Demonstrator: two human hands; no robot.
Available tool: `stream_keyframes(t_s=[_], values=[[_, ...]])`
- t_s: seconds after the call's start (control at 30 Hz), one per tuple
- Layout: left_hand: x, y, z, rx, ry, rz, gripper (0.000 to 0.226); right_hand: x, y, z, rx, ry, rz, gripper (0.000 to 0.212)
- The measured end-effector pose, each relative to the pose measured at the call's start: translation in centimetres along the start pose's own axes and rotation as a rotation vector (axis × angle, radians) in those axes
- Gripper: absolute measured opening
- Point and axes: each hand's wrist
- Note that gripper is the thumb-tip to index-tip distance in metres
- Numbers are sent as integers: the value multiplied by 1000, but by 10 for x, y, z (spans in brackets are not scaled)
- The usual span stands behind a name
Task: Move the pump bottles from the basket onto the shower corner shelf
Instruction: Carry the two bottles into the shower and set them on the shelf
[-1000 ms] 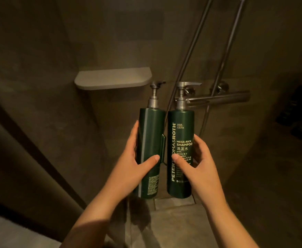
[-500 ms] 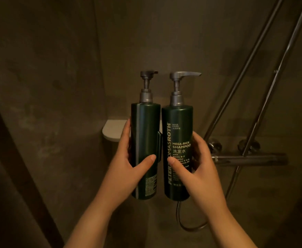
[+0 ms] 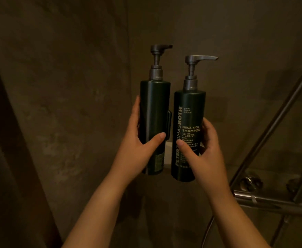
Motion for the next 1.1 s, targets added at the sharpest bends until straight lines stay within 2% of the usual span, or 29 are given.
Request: stream_keyframes(t_s=[0.47,0.7,0.8,0.9,1.0,1.1], values=[[12,46,-20,132,-165,48,88,25,-45,-20,99,102,-77,70],[9,64,-30,307,-240,17,92,37,-55,-23,53,174,-85,75],[3,63,-36,434,-297,-28,84,32,-63,-15,-51,105,-87,75],[-15,64,-41,599,-405,-153,79,15,-72,0,-205,-14,59,72],[-32,70,-43,800,-439,-355,76,3,-77,10,-300,-5,277,58],[-41,79,-43,920,-416,-425,74,0,-80,13,-347,17,324,46]])
Point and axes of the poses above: each hand's wrist, its own x-axis towards the middle knuckle, its own z-axis out of the back of the hand, y = z × x, and after that the axes turned 15 degrees about -y, right-handed
